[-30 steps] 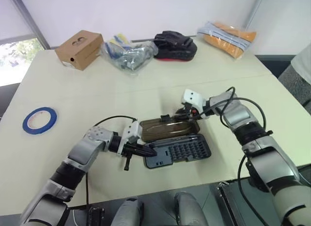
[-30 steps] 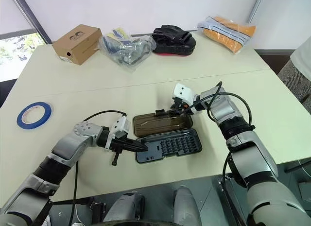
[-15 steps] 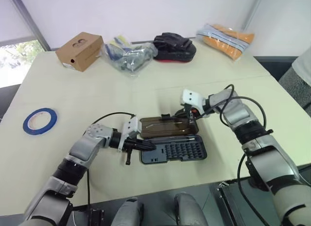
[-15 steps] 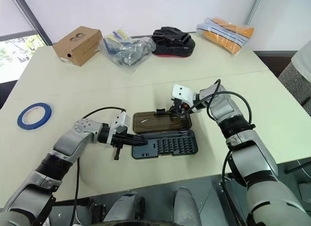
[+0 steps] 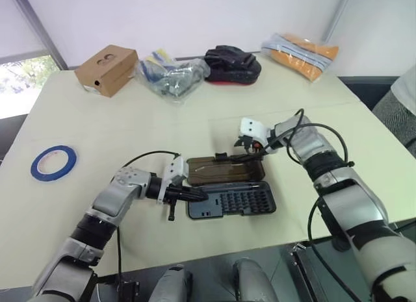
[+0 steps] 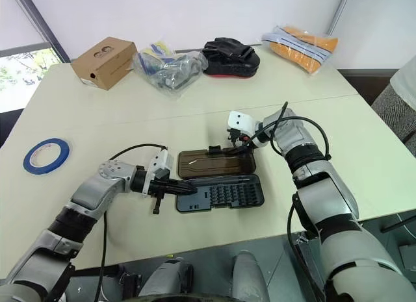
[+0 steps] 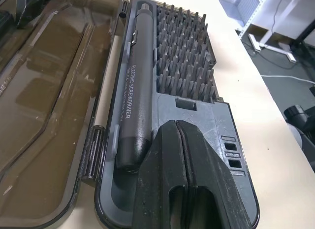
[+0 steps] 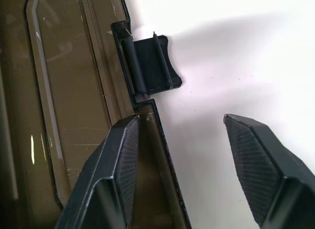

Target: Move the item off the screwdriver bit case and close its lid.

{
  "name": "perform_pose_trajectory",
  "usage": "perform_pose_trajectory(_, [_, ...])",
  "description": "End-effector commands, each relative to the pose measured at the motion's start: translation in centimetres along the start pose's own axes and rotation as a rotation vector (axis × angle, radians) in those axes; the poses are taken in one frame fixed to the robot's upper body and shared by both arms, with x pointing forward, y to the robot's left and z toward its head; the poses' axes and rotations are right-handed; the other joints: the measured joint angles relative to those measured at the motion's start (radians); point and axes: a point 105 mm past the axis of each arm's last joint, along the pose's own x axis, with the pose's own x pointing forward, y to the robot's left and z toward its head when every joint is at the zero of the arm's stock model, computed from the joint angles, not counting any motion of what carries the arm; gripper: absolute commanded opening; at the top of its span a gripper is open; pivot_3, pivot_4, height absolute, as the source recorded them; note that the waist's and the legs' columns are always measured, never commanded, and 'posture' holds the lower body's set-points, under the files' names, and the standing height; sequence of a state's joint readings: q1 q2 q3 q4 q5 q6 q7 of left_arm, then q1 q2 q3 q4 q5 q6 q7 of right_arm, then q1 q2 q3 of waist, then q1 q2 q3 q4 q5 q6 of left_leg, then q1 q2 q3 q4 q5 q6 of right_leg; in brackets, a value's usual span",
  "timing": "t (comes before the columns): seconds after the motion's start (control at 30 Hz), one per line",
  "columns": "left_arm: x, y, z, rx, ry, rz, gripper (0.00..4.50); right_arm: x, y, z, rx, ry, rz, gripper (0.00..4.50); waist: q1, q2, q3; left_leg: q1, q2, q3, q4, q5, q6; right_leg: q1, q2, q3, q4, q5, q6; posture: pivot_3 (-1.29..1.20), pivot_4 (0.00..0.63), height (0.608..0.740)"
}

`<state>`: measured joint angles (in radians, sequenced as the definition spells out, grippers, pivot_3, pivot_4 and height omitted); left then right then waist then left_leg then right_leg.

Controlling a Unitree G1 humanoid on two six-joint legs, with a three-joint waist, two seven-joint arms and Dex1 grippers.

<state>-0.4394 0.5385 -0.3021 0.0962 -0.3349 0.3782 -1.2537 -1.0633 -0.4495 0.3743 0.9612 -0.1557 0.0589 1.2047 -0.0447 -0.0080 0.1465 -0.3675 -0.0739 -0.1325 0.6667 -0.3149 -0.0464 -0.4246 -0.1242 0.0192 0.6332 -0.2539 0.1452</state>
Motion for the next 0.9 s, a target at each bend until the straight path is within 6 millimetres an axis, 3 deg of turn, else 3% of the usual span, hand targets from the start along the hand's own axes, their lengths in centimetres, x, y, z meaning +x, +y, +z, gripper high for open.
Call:
perform_pose_trajectory(0.03, [-0.4,0.6,0.5,0.029,-0.006,0.051,0.0,1.3,1.2,-2.3,0.029,0.089,0.046,2.7,0.0,0.0,0.0,0.0,0.0,0.0,0.0,0.0,0.0,0.0,0.0,0.0,0.0,0.0,0.0,0.0,0.15,0.74])
perform_pose_trajectory(0.1, [-0.3,0.7,0.6,0.033,-0.007,0.054,0.0,1.4,1.3,-2.5,0.027,0.096,0.053,2.11,0.0,0.0,0.0,0.0,0.0,0.0,0.0,0.0,0.0,0.0,0.0,0.0,0.0,0.0,0.0,0.0,0.15,0.74])
perform_pose_trajectory(0.23, [-0.4,0.8,0.8,0.037,-0.01,0.063,0.0,1.7,1.5,-2.7,0.029,0.106,0.065,0.14,0.0,0.0,-0.001,0.008,0.0,0.0,0.0,0.0,0.0,0.008,0.0,0.0,0.0,0.0,0.0,0.0,0.15,0.74])
perform_pose_trajectory(0.3, [-0.5,0.9,0.8,0.037,-0.011,0.069,0.0,1.8,1.7,-2.9,0.025,0.114,0.081,0.06,0.0,0.0,-0.001,0.017,0.001,0.0,-0.002,-0.003,0.004,0.017,0.001,0.0,-0.001,0.0,0.0,0.0,0.15,0.74])
perform_pose_trajectory(0.57, [-1.3,1.7,1.9,-0.024,-0.078,0.125,0.0,1.8,1.7,-2.5,-0.025,0.099,0.071,0.06,-0.002,0.0,-0.001,0.018,0.001,-0.001,-0.002,-0.002,0.003,0.017,0.002,0.001,-0.001,0.0,0.0,0.0,0.15,0.74])
perform_pose_trajectory(0.73, [-2.6,3.4,4.9,-0.097,-0.215,0.211,0.0,0.0,-0.4,-0.6,-0.395,0.137,-0.126,0.06,-0.001,0.0,-0.001,0.017,0.001,-0.001,-0.002,-0.002,0.003,0.016,0.002,0.001,-0.001,0.0,0.0,0.0,0.15,0.74])
perform_pose_trajectory(0.9, [-4.3,5.3,8.2,-0.136,-0.352,0.304,0.0,-1.8,-0.1,1.7,-0.594,0.095,-0.264,0.06,0.007,0.0,0.0,0.009,0.001,-0.001,-0.001,0.0,-0.001,0.01,0.002,0.001,-0.001,0.0,0.0,0.0,0.15,0.74])
